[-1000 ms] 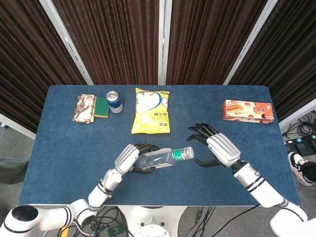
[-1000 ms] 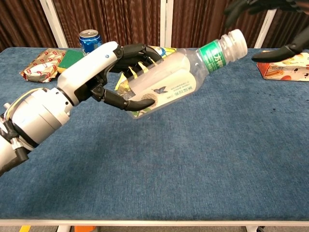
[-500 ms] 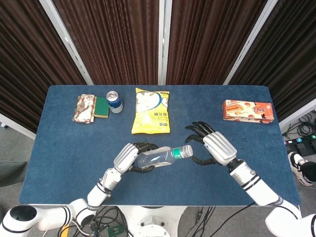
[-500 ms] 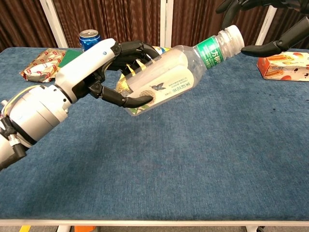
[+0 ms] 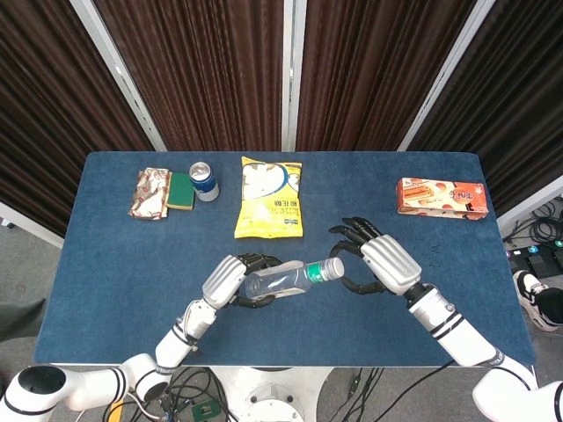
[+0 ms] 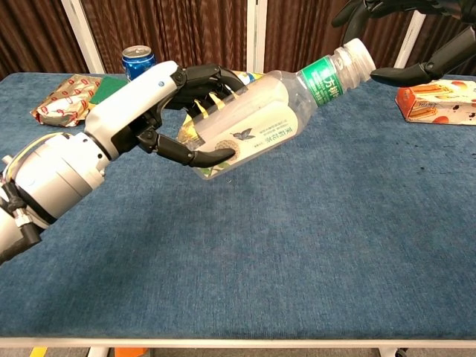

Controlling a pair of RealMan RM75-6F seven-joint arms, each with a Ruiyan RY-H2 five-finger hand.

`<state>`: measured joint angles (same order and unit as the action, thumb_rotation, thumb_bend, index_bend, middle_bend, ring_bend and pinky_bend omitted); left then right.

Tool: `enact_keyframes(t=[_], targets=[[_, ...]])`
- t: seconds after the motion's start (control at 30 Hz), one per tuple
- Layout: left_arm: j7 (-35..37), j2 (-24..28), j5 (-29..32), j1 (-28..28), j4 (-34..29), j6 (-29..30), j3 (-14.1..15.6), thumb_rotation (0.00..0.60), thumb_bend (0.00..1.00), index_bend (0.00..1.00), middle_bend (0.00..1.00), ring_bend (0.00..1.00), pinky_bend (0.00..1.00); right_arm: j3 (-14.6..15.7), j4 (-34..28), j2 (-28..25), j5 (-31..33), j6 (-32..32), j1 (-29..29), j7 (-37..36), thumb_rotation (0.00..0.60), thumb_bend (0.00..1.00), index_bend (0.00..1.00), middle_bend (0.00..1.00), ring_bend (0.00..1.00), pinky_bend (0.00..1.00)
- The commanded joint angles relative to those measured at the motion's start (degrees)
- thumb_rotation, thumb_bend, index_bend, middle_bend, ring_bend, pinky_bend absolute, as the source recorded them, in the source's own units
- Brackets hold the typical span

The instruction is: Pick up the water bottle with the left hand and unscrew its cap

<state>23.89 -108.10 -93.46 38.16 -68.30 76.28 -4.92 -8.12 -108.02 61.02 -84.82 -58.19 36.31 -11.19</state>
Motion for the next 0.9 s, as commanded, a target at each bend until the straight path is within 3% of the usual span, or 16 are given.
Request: enact_keyframes(t=[0.03,0.5,0.7,0.9], targets=[[0.05,-0.01,0.05,-0.07,0.06,0.02,0.02,0.6,0.35,0.48,0.49,0.45,0.51,0.0,0.01,-0.1,-0.01,-0.22,-0.15,0.01,0.6,0.35,0.5,0.16,0.0,0.0],[-2.11,2.93,0.96,-0.45,0.04,-2.5,1.1,0.6,0.35,0.48,0.48,0.45,0.51,-0.56,0.89,-0.9,0.41,-3.42,-2.07,-1.92,0.6,0.36,0.54,0.18,0.0,0.0],[-12.97,7.38,5.63,-0.97,0.76,-9.7,2.04,0.6,0.34,0.48,0.47,0.42,0.43,0.66,1.77,-2.25,2.27,-2.18,-3.35,-3.23,0.6,0.36,0.54,0.18,0.0,0.0],[-22.81,10.1,10.39,-1.26,-1.84,-14.54,1.59,0.6,0.3,0.36,0.35,0.25,0.33,2.08,3.22,-1.35,3.12,0.59,-3.33,-3.29,0.6,0.36,0.54,0.18,0.0,0.0]])
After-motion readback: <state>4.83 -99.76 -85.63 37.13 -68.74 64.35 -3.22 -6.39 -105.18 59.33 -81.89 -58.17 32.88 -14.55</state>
